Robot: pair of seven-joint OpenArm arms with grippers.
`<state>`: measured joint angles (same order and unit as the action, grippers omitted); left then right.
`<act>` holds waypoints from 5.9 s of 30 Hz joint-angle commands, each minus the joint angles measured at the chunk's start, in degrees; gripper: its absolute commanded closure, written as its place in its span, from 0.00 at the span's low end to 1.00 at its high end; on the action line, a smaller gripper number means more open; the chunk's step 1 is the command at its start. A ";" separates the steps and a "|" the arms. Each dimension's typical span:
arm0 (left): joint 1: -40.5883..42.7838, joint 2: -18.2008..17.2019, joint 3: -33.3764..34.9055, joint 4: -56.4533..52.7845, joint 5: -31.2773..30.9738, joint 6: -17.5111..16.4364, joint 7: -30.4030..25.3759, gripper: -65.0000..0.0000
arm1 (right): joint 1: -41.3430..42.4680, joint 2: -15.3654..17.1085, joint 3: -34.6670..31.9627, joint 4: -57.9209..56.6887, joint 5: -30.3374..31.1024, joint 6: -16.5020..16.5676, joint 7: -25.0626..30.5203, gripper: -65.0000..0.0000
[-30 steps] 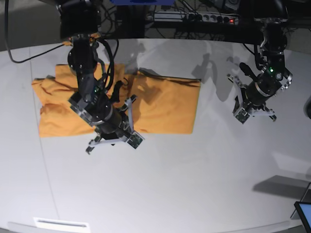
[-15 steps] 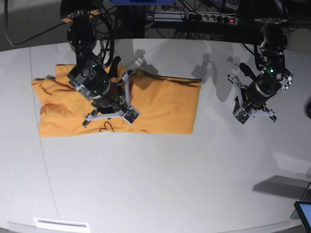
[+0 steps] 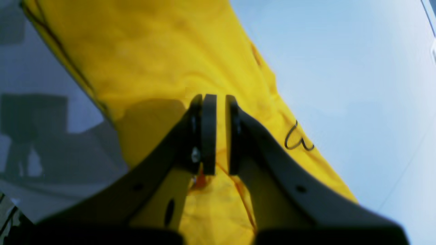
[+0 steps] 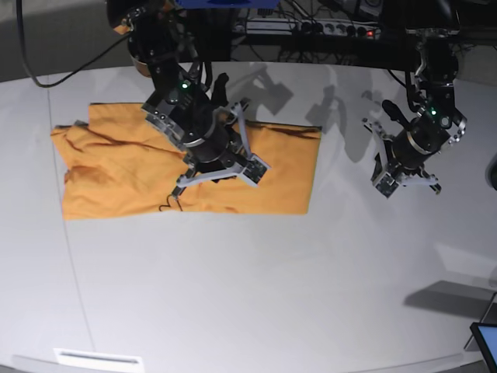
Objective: Fold the T-shirt properly
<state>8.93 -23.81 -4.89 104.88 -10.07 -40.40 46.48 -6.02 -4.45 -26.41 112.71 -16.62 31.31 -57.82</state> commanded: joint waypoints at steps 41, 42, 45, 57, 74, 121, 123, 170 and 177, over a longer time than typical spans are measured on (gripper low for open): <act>-1.06 -0.76 -0.43 1.10 -0.09 0.40 -1.25 1.00 | -4.84 -0.26 10.37 -8.57 15.70 -0.50 1.08 0.93; -1.06 -0.76 -0.43 1.10 -0.09 0.40 -1.25 1.00 | -4.92 -0.34 10.37 -9.54 15.70 -0.50 1.08 0.93; -1.06 -0.76 -0.43 1.10 -0.09 0.40 -1.25 1.00 | -4.92 -0.34 10.37 -11.12 15.61 -0.50 3.01 0.93; -1.06 -0.76 -0.43 1.19 -0.09 0.40 -1.25 1.00 | -3.60 1.85 9.93 -2.86 15.44 -5.51 -0.95 0.93; -5.19 8.12 2.38 3.65 -0.44 0.40 -1.16 0.87 | 1.32 3.44 12.83 -0.66 0.40 -5.60 -1.03 0.93; -9.24 14.45 11.52 -2.07 -0.18 0.40 -1.25 1.00 | -0.70 3.52 23.03 -0.84 0.49 -5.33 1.51 0.93; -10.29 14.63 11.61 -4.88 -0.35 0.40 -1.25 1.00 | -0.70 3.52 23.12 -0.84 0.49 -5.33 1.51 0.93; -12.93 5.66 16.71 -23.08 0.09 0.40 -1.60 0.92 | -1.49 3.26 24.00 -0.49 0.58 -5.24 1.78 0.92; -13.02 3.02 16.71 -23.08 0.09 0.40 -3.80 0.92 | 1.85 1.85 40.08 -0.75 14.91 8.69 -1.83 0.76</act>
<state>-4.40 -19.40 12.12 82.30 -15.03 -40.80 37.91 -4.82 -3.09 13.43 111.00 -1.23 40.16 -59.88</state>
